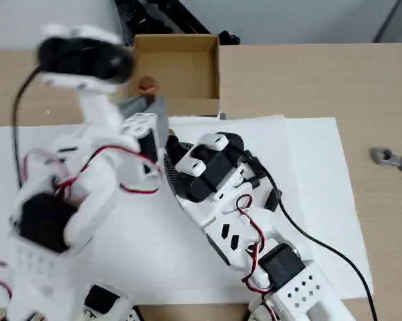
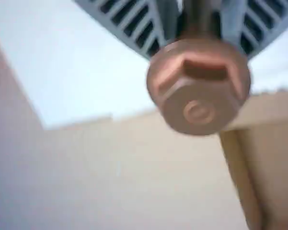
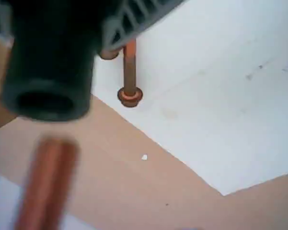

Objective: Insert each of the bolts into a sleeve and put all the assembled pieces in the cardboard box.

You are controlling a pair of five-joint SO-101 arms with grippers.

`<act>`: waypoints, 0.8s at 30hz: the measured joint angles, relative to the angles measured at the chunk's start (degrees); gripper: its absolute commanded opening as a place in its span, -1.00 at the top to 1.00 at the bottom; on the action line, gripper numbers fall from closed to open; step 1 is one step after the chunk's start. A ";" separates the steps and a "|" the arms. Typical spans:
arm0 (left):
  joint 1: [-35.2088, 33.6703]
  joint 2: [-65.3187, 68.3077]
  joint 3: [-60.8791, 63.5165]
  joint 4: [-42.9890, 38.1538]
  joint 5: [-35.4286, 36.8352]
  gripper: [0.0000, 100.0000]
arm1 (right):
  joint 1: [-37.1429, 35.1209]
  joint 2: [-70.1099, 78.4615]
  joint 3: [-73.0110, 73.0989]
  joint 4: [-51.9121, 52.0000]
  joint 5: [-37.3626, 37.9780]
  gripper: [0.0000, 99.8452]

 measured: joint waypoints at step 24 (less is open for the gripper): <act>2.64 -4.57 1.93 2.81 -1.05 0.99 | 0.00 0.00 0.00 0.00 0.00 0.99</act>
